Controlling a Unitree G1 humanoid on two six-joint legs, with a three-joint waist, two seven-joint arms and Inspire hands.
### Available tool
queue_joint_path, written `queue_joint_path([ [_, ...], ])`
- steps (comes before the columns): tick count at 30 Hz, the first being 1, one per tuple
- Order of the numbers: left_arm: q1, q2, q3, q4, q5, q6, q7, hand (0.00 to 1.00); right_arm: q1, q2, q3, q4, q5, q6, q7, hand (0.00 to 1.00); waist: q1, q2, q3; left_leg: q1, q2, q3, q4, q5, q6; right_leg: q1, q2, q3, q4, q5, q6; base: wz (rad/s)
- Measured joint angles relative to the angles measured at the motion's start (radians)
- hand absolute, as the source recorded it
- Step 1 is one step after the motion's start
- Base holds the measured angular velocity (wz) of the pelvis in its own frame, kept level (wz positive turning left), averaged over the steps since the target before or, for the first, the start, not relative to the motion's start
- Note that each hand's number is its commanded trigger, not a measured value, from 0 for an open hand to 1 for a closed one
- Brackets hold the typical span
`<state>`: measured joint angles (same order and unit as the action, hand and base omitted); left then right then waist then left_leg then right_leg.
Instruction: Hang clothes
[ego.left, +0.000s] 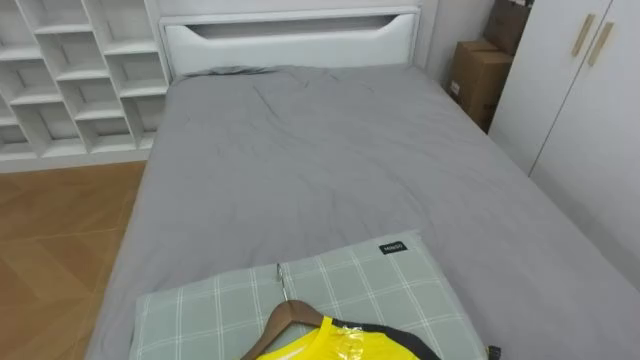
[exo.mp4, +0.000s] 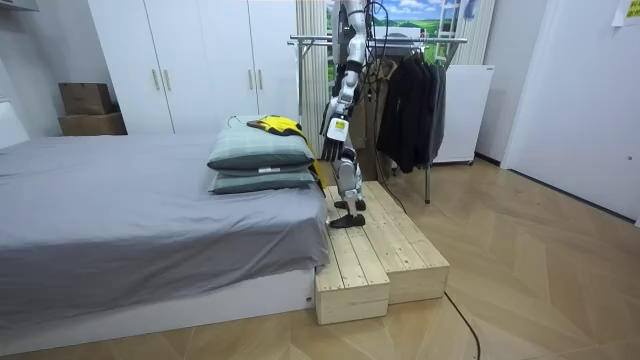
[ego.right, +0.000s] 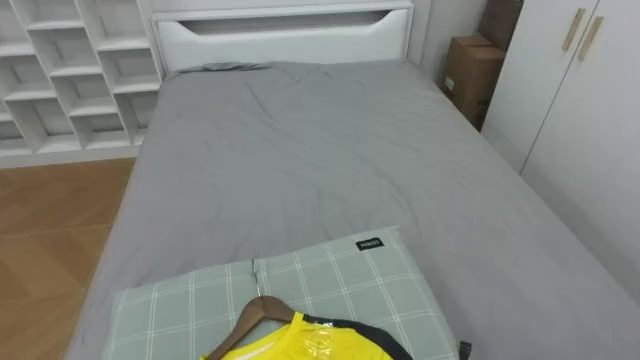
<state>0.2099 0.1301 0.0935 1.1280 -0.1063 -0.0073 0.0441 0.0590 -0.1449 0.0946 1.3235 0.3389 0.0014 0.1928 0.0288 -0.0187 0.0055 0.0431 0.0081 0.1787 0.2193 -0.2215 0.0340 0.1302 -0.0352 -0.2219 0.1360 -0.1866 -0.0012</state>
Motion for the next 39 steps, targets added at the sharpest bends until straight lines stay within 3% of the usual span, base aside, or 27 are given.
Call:
queue_joint_path([
  [33,0.013,0.0,-0.01,0.011,0.011,-0.008,0.02,0.0,0.002,0.002,-0.002,0.007,0.004,-0.006,0.004,0.0,0.002,-0.003,0.0004,0.005,-0.003,-0.017,0.003,0.0,0.0,0.011,0.0,-0.012,0.001,0.0,0.0,0.01],
  [39,0.025,-0.002,0.006,0.033,0.076,0.01,0.081,0.0,0.001,0.001,-0.001,0.008,0.01,0.002,0.001,0.0,0.005,0.002,0.0005,0.006,-0.003,-0.021,0.011,0.0,0.0,0.017,0.001,-0.015,0.001,0.0,0.0,0.02],
])
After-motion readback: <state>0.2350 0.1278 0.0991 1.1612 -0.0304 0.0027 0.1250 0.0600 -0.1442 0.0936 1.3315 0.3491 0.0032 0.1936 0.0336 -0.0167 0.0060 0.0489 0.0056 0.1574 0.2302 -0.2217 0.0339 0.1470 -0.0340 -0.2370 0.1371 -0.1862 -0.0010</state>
